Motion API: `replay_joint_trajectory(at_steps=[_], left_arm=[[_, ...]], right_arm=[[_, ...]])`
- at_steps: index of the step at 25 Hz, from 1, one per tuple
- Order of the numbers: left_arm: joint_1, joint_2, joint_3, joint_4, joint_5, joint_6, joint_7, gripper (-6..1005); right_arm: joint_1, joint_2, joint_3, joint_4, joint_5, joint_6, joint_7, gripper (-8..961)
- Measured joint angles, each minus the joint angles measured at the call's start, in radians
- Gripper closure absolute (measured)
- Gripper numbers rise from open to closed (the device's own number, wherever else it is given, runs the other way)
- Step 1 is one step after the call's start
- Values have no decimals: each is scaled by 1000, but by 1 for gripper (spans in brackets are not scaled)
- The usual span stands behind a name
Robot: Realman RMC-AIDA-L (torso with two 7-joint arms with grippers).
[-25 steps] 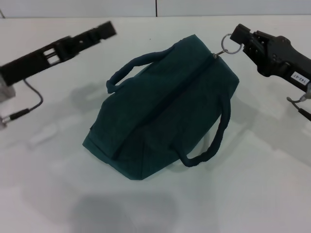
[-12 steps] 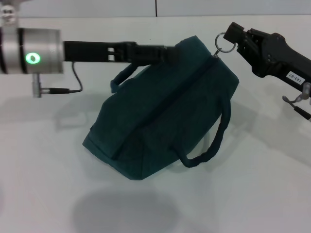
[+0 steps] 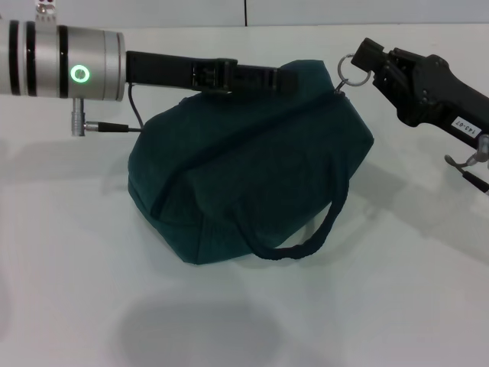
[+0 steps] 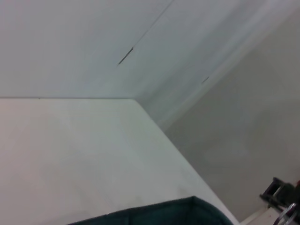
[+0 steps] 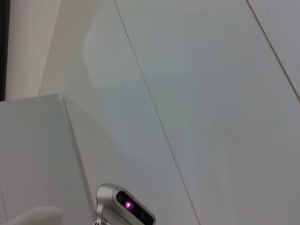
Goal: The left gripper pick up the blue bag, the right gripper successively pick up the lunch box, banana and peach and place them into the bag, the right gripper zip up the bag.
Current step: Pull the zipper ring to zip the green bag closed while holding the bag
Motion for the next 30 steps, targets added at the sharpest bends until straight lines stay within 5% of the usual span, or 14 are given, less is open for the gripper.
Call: replay_joint_trajectory(at_steps=[26, 30], left_arm=[[5, -15, 49, 1, -53, 3, 44, 170], [5, -16, 48, 1, -55, 2, 44, 401]], right_arm=[[-1, 0, 0, 8, 4, -9, 0, 944], [-1, 0, 2, 8, 4, -9, 0, 944]])
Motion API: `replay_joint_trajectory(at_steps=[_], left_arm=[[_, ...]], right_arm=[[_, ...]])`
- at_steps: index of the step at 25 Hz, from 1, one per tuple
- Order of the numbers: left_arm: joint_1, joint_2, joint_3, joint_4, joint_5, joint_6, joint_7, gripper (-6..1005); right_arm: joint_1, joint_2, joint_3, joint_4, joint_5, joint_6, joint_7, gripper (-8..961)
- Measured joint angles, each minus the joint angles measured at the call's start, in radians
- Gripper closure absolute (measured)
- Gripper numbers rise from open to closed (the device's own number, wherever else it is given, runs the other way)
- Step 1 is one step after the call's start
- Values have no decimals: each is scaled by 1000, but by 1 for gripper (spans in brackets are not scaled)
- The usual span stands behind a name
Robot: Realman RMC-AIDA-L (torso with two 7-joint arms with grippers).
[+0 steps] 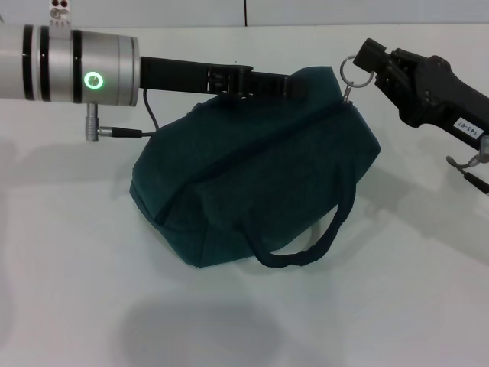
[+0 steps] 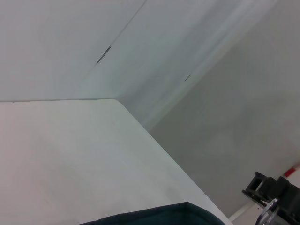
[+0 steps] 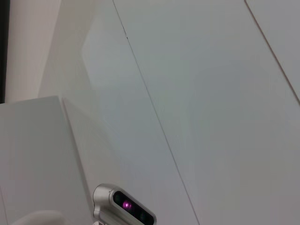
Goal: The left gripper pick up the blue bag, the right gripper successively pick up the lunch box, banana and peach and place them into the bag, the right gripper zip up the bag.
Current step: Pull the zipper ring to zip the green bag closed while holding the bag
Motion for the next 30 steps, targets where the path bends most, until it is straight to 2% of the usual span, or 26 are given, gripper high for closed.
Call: replay_joint_trajectory(at_steps=[9, 15, 30], left_arm=[[-1, -5, 1, 0, -2, 1, 0, 614], [4, -18, 1, 0, -4, 9, 19, 737], [4, -23, 1, -6, -33, 108, 74, 882]], right_arm=[[3, 0, 2, 36, 28, -2, 8, 944], [7, -2, 2, 98, 88, -2, 34, 944], [16, -2, 16, 154, 119, 20, 50, 945]])
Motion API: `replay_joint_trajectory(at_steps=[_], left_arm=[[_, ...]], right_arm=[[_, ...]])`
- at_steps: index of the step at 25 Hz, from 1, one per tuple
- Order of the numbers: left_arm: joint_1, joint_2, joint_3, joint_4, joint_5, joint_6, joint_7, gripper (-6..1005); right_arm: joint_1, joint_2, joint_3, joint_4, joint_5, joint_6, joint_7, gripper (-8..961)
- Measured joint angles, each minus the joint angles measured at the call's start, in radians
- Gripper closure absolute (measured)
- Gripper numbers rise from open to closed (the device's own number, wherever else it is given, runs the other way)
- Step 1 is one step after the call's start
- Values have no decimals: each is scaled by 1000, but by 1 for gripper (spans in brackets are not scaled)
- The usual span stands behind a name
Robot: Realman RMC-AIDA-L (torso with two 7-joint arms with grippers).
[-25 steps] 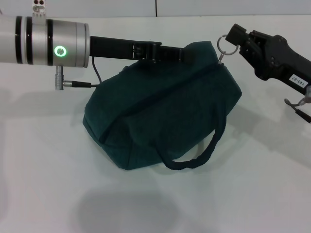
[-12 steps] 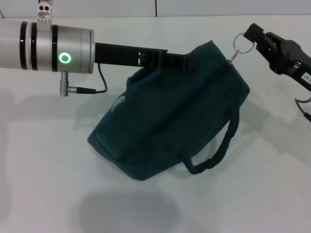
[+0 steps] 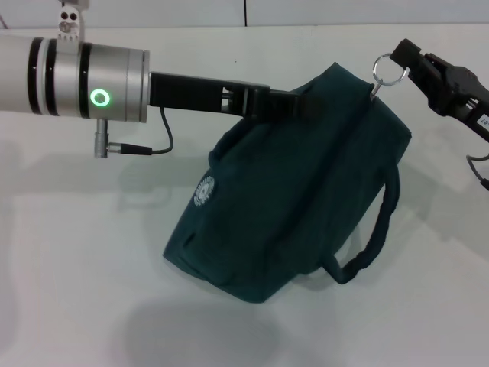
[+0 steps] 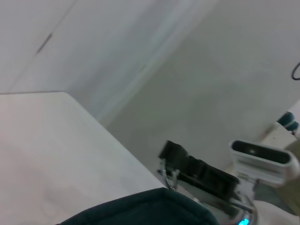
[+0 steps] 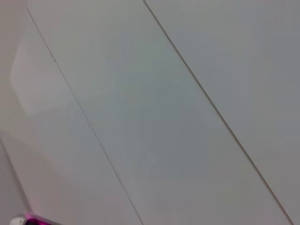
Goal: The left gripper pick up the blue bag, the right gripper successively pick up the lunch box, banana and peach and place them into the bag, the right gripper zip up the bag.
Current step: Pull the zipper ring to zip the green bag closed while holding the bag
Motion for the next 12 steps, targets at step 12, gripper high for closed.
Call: replay_joint_trajectory(at_steps=[12], left_arm=[[9, -1, 6, -2, -30, 48, 51, 906]], right_arm=[[3, -2, 12, 2, 1, 21, 0, 946]])
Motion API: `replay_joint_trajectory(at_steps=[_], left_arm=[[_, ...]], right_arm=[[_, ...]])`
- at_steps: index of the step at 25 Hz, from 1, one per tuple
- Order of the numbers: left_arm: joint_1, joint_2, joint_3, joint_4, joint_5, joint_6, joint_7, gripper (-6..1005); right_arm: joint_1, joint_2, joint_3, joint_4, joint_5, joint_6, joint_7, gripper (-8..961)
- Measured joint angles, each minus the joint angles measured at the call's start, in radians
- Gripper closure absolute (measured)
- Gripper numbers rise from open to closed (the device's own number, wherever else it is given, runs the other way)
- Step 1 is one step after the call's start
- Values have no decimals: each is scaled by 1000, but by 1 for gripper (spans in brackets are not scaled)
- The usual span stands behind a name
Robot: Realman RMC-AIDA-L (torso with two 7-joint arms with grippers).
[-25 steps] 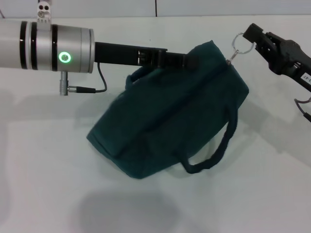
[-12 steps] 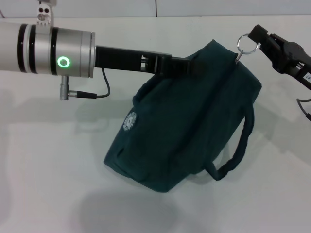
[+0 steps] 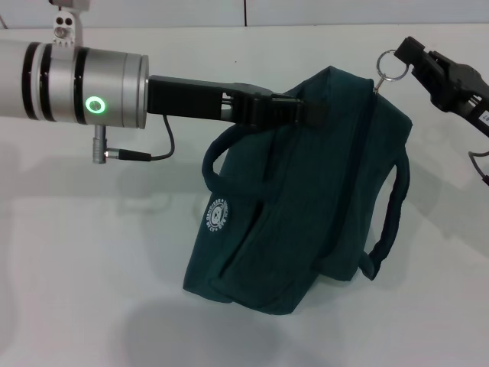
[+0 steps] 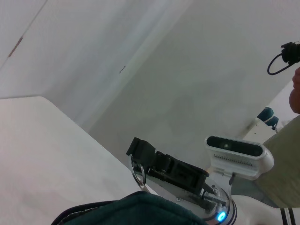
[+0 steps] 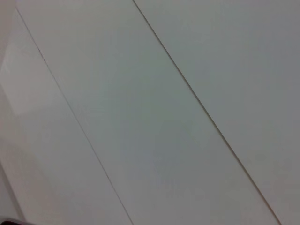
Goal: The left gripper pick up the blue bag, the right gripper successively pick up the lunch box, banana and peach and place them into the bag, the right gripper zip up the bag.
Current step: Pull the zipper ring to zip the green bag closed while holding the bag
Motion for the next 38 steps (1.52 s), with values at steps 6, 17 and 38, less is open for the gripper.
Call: replay_joint_trajectory(at_steps=[6, 17, 38], left_arm=[[0, 0, -1, -5, 0, -16, 5, 922], [24, 0, -5, -4, -46, -68, 2, 830], [15, -3, 75, -6, -43, -160, -15, 525]], right_arm=[[8, 0, -2, -1, -1, -6, 1, 946], [11, 0, -7, -6, -8, -8, 2, 947], [14, 1, -8, -1, -13, -35, -7, 947]])
